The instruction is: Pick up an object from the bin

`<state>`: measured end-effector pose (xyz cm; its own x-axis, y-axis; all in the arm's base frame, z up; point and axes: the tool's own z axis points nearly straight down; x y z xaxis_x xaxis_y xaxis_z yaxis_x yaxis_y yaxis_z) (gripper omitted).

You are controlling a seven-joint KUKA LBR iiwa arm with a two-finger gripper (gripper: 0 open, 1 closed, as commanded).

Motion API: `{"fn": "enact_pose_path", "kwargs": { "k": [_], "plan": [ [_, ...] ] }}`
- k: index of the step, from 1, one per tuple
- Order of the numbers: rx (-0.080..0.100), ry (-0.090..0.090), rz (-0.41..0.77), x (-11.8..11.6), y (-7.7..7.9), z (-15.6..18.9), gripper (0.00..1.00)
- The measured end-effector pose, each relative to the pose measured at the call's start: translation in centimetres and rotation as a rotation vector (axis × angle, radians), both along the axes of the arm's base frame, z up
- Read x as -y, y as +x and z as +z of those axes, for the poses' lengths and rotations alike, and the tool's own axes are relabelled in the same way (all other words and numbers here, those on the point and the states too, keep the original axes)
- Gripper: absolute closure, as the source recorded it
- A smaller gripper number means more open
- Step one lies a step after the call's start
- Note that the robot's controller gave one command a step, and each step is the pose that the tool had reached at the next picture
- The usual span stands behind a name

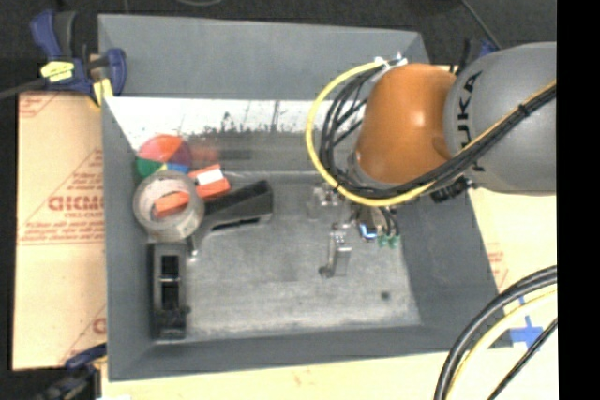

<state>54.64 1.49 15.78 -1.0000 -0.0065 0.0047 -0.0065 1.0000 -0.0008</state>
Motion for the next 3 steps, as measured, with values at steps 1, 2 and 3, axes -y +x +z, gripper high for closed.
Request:
{"fn": "enact_pose_path", "kwargs": {
  "k": [1,2,3],
  "plan": [
    [0.008,0.000,0.000,0.0,0.2,0.5,0.00],
    [0.004,0.000,-0.006,-0.2,0.4,0.6,0.00],
    [0.009,0.002,0.143,-1.4,1.2,2.4,0.00]
  ]
}}
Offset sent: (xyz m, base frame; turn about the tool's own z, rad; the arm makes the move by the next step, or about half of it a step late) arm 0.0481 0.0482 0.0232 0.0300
